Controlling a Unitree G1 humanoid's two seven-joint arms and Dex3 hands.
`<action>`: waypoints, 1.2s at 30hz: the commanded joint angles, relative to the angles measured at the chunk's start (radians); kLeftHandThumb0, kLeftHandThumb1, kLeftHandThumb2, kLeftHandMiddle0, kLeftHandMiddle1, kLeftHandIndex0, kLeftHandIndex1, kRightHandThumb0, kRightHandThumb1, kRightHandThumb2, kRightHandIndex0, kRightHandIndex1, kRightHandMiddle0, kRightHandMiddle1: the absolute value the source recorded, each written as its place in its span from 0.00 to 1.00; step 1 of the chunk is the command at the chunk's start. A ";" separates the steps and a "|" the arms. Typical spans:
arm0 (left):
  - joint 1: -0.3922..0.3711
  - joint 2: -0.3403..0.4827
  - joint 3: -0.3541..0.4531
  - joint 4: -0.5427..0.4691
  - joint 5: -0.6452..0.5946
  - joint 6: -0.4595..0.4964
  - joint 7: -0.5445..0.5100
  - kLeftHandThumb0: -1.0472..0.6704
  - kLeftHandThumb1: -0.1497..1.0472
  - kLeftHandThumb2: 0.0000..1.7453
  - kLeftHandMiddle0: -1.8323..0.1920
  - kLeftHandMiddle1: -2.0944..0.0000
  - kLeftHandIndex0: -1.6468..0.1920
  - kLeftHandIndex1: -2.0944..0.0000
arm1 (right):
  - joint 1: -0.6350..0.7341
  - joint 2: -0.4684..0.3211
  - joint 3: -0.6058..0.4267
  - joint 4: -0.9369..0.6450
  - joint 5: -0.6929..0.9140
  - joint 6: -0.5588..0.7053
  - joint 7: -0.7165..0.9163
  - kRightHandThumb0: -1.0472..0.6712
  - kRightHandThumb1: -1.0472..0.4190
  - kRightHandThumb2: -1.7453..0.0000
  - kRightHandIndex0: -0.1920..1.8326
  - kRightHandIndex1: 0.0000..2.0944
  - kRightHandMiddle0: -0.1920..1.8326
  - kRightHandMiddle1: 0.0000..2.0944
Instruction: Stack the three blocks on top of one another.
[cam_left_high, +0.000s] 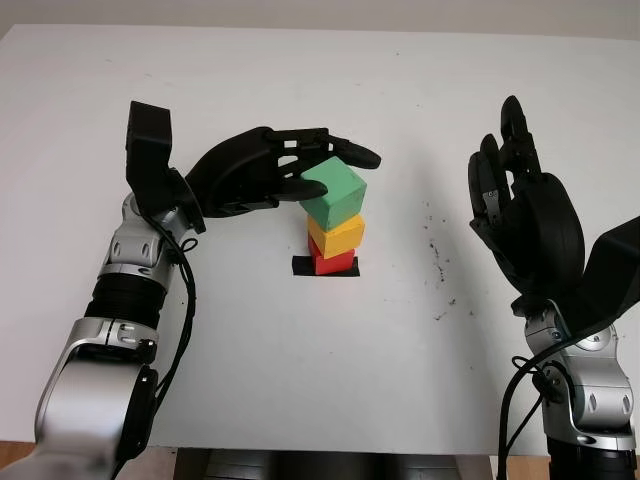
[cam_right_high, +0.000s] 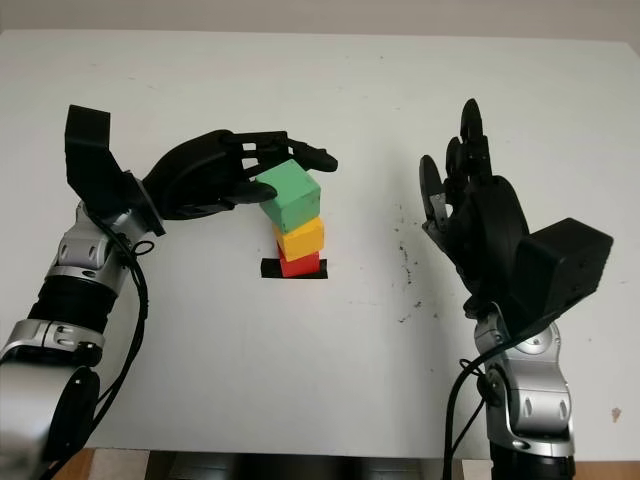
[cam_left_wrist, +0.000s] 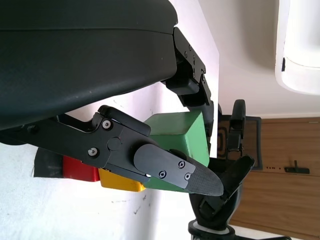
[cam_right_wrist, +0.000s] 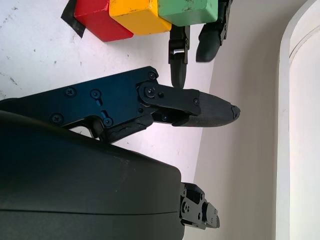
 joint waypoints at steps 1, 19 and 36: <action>0.007 0.008 -0.002 0.001 0.005 -0.012 -0.002 0.21 0.94 0.03 0.92 0.98 0.69 0.86 | 0.008 0.000 -0.006 -0.024 0.000 -0.007 -0.001 0.27 0.00 0.69 0.00 0.00 0.00 0.00; -0.001 0.008 0.074 0.009 -0.074 -0.067 -0.017 0.05 1.00 0.12 0.99 1.00 0.98 1.00 | 0.001 0.002 -0.006 -0.013 0.009 -0.010 0.000 0.27 0.00 0.69 0.00 0.00 0.00 0.00; 0.186 -0.032 0.247 -0.184 -0.072 -0.312 0.396 0.11 1.00 0.34 1.00 1.00 1.00 1.00 | 0.015 0.018 0.038 0.009 -0.014 -0.026 0.010 0.25 0.00 0.58 0.00 0.00 0.00 0.00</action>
